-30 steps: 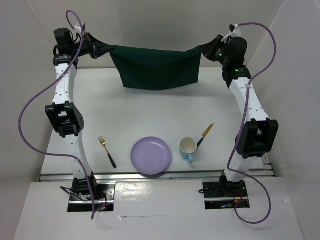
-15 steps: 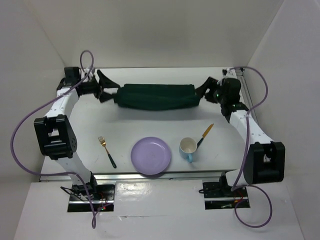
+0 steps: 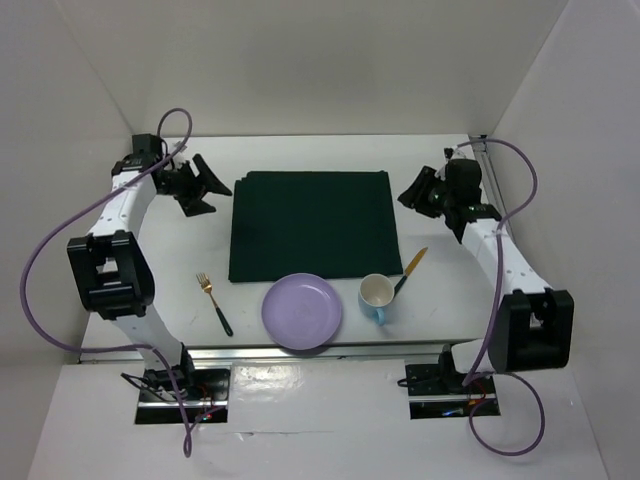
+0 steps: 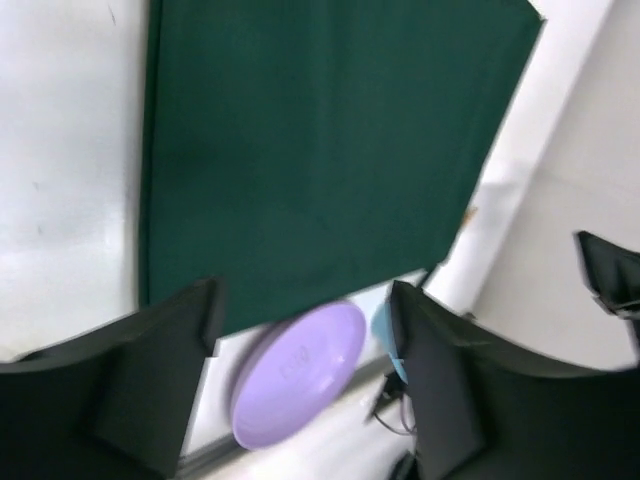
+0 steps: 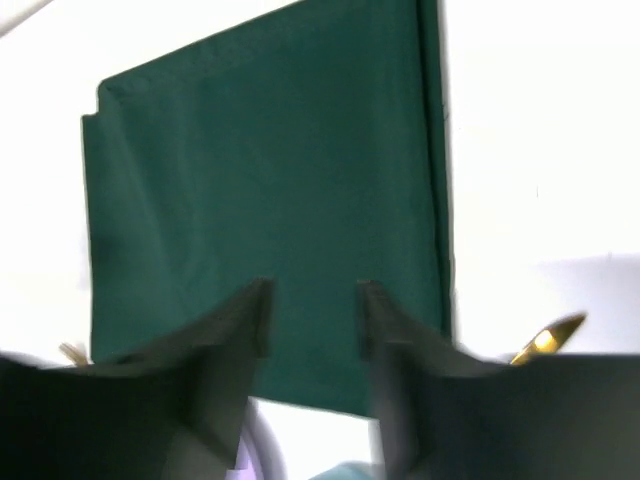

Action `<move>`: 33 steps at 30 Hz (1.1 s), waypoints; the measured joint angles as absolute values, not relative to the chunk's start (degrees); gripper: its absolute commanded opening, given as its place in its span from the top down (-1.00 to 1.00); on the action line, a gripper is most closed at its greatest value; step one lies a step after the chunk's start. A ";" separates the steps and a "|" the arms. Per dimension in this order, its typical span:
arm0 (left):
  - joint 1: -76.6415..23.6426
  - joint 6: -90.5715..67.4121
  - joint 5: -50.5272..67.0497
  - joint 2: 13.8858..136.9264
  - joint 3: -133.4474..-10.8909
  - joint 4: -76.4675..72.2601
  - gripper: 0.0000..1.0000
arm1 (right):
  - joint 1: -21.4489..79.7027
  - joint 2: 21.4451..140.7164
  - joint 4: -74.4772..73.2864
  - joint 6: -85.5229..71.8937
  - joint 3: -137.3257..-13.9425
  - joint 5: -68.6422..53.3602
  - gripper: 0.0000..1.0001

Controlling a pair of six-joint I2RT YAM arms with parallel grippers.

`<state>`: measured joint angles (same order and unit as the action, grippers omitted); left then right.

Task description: Set the dinner table for one person

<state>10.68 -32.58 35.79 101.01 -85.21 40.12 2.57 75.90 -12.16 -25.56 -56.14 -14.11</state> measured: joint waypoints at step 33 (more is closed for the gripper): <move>-1.91 -29.19 13.63 134.43 -113.49 47.62 -0.06 | 7.09 121.34 -26.37 -18.28 -89.52 -2.39 -0.06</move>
<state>-1.91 -29.19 13.63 134.43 -113.49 47.62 7.09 121.34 -26.37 -18.28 -89.52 -2.39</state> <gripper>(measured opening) 0.518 0.580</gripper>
